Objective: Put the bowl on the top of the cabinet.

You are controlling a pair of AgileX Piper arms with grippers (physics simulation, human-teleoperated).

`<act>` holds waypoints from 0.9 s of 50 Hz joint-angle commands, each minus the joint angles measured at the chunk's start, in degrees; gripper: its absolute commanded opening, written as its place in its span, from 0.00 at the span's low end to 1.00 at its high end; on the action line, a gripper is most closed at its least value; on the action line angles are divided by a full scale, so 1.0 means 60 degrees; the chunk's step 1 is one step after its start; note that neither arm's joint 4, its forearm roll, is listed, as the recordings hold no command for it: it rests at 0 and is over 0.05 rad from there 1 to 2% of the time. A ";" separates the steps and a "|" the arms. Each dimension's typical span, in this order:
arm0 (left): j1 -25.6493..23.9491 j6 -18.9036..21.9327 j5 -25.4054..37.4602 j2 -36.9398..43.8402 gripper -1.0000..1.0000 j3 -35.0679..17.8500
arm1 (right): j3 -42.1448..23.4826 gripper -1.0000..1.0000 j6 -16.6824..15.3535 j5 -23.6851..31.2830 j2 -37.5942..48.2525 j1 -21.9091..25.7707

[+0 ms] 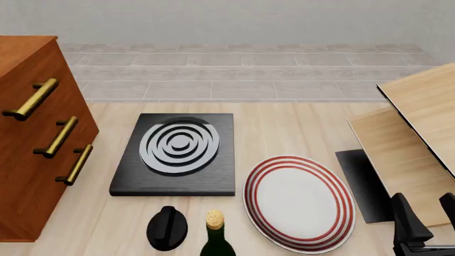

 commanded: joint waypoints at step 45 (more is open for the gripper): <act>0.0276 0.0855 -0.0589 0.0858 0.00 0.0397 | 0.0000 1.00 0.0001 0.0000 0.0000 -0.0001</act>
